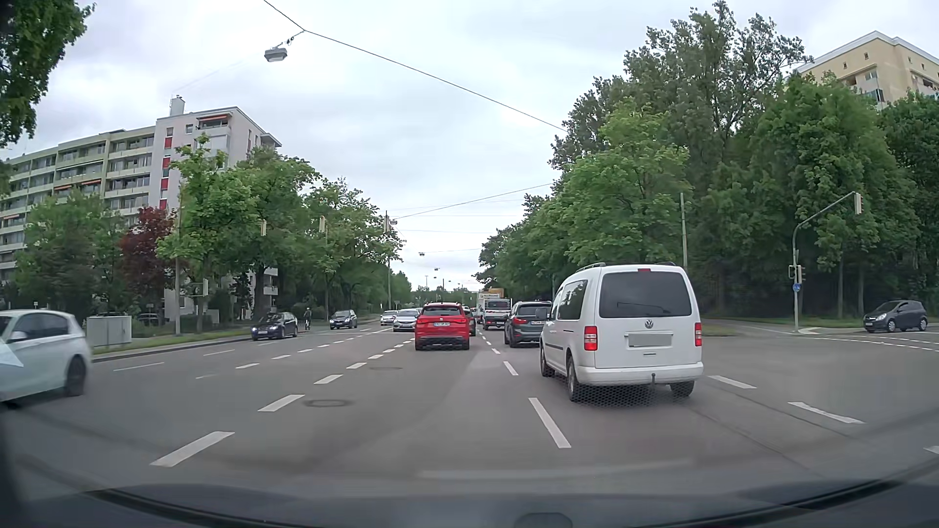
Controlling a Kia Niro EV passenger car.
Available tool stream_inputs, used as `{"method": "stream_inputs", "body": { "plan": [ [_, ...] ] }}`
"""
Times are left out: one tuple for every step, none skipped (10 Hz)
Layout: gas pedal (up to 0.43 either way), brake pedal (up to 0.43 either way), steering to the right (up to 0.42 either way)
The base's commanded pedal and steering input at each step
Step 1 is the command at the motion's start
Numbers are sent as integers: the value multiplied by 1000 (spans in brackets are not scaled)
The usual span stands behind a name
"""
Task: Follow the waypoints while adhering to traffic rules and regulations
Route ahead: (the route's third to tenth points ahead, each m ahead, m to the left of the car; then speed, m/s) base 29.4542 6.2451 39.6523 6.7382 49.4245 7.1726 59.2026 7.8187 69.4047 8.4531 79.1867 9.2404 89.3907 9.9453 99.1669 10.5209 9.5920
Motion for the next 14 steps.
{"method": "stream_inputs", "body": {
  "plan": [
    [209, 0, 23],
    [209, 0, 17],
    [209, 0, 9],
    [209, 0, 8],
    [209, 0, 7],
    [197, 0, 6],
    [189, 0, 6],
    [177, 0, 5],
    [157, 0, 4],
    [150, 0, 3],
    [118, 0, -2],
    [110, 0, -5],
    [110, 0, -6],
    [110, 0, -8]
  ]
}}
